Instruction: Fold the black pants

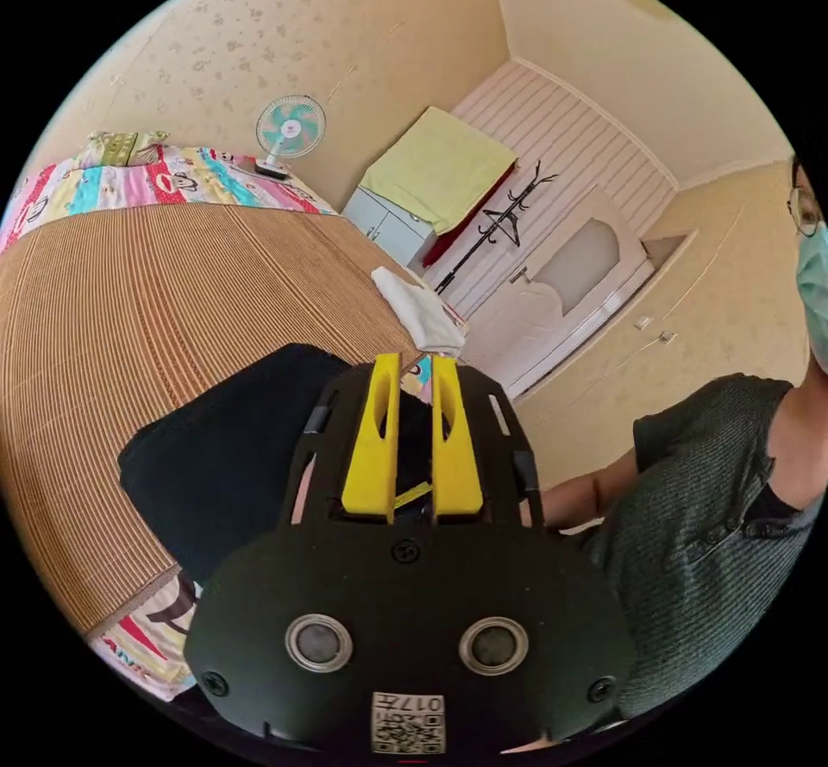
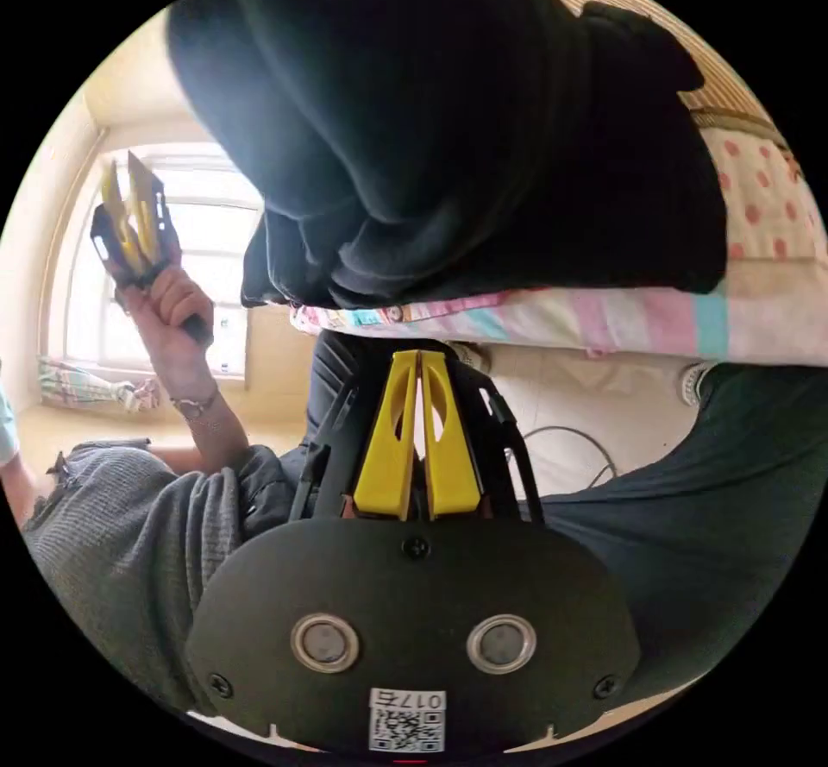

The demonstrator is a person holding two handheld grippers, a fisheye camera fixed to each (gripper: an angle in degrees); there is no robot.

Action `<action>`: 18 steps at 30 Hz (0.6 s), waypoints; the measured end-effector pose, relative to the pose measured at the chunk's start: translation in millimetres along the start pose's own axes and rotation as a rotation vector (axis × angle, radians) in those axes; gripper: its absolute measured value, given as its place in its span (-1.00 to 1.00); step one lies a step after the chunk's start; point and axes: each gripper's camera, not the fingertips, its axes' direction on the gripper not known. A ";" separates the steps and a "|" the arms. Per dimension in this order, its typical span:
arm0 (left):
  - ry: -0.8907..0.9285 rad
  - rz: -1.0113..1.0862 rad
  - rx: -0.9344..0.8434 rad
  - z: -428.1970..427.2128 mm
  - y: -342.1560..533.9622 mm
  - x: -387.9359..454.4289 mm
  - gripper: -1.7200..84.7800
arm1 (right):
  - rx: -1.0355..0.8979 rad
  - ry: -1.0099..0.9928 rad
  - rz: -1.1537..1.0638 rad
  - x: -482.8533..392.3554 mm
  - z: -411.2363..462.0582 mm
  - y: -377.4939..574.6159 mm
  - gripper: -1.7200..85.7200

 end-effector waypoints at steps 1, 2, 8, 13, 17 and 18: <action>-0.105 -0.111 0.009 -14.4 11.4 -25.8 -0.80 | 0.050 -0.102 0.018 13.8 -20.5 8.1 -0.85; -0.155 -0.165 0.012 -21.7 17.9 -38.9 -0.77 | 0.096 -0.210 0.023 25.3 -37.0 11.8 -0.79; -0.303 -0.597 -0.102 -42.4 93.3 -142.3 -0.40 | 0.135 -0.477 0.143 71.1 -50.2 -25.6 -0.24; 0.020 -0.732 -0.133 -23.3 122.9 -161.1 -0.66 | 0.119 -0.541 0.179 76.8 -53.3 -67.9 -0.25; 0.060 -0.650 -0.202 -30.4 110.6 -139.7 -0.71 | 0.099 -0.218 -0.016 54.6 -92.5 -81.2 -0.65; 0.090 -0.657 -0.207 -28.1 112.5 -139.8 -0.70 | 0.109 -0.187 -0.052 54.6 -99.5 -80.0 -0.67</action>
